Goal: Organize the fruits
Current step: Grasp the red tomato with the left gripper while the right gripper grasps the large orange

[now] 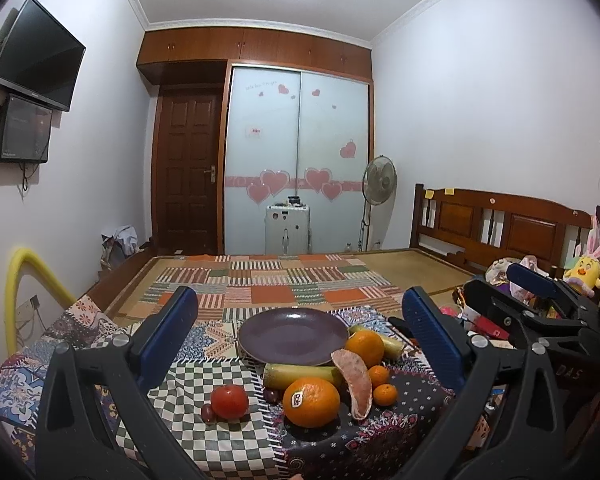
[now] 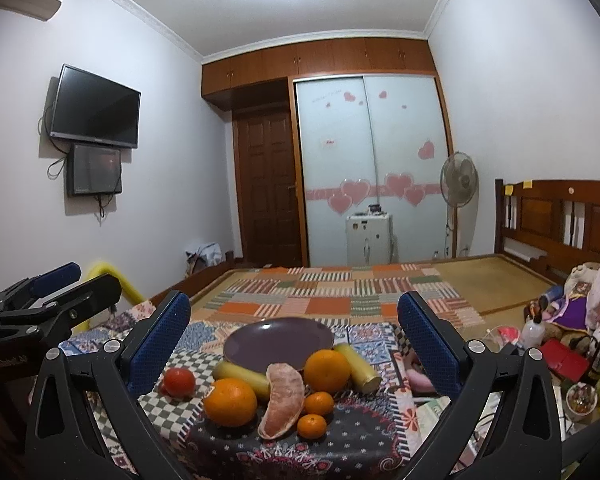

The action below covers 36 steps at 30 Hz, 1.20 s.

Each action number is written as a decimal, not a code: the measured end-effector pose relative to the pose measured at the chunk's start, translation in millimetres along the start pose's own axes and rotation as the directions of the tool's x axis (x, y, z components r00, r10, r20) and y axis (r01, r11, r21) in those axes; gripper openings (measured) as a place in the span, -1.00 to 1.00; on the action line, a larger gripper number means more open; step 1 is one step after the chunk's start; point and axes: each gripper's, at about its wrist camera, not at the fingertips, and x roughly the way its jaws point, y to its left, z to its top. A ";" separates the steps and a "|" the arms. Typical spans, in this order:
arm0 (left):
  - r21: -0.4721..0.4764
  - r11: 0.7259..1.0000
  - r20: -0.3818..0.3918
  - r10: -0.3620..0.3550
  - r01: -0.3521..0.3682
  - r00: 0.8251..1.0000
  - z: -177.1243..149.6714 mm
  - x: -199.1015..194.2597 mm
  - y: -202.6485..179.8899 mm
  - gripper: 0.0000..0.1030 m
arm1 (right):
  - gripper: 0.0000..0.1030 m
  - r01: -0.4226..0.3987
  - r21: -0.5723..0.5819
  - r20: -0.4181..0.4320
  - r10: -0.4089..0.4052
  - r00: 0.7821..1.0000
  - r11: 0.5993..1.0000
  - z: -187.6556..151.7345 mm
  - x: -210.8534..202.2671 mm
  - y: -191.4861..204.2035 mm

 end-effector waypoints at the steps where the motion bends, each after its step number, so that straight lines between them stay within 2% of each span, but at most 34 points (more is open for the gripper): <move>1: 0.000 1.000 -0.007 0.003 -0.003 1.000 -2.2 2.7 1.1 1.00 | 1.00 -0.002 0.001 -0.009 0.002 1.000 1.000 -2.2 2.8 -1.1; 3: -0.002 1.000 -0.028 0.014 -0.014 0.999 -7.1 9.2 4.8 1.00 | 1.00 0.000 -0.001 -0.031 0.000 1.000 1.000 -7.2 9.3 -3.1; 4: -0.004 1.000 -0.040 0.020 -0.020 0.999 -9.6 12.0 6.6 0.93 | 0.95 0.002 -0.003 -0.045 -0.002 0.999 1.000 -10.5 13.5 -4.3; 7: -0.004 0.999 -0.092 0.034 -0.035 0.995 -18.1 24.7 13.5 0.72 | 0.72 0.000 -0.008 -0.099 -0.001 0.995 1.000 -19.7 25.4 -8.1; 11: -0.006 0.998 -0.154 0.054 -0.056 0.987 -30.6 40.9 25.2 0.67 | 0.46 -0.007 -0.018 -0.177 0.004 0.984 1.000 -35.2 42.1 -10.8; 14: -0.021 0.998 -0.203 0.053 -0.059 0.978 -41.9 52.8 37.5 0.55 | 0.31 -0.025 -0.018 -0.227 0.020 0.974 1.000 -45.6 53.4 -11.0; 18: -0.026 0.997 -0.264 0.063 -0.072 0.963 -56.9 66.8 52.2 0.46 | 0.24 -0.059 -0.012 -0.281 0.053 0.958 0.998 -55.6 64.3 -8.3; 22: -0.035 0.997 -0.330 0.055 -0.070 0.943 -72.7 79.0 65.4 0.25 | 0.23 -0.118 -0.015 -0.315 0.107 0.943 0.993 -61.8 71.8 3.3; 29: -0.053 0.996 -0.399 0.045 -0.072 0.916 -99.1 90.7 80.6 0.23 | 0.23 -0.206 0.012 -0.380 0.195 0.904 0.978 -75.0 93.9 25.0; 36: -0.078 0.994 -0.423 0.035 -0.075 0.905 -110.3 92.3 94.7 0.24 | 0.23 -0.246 0.027 -0.427 0.234 0.874 0.969 -85.1 110.1 36.4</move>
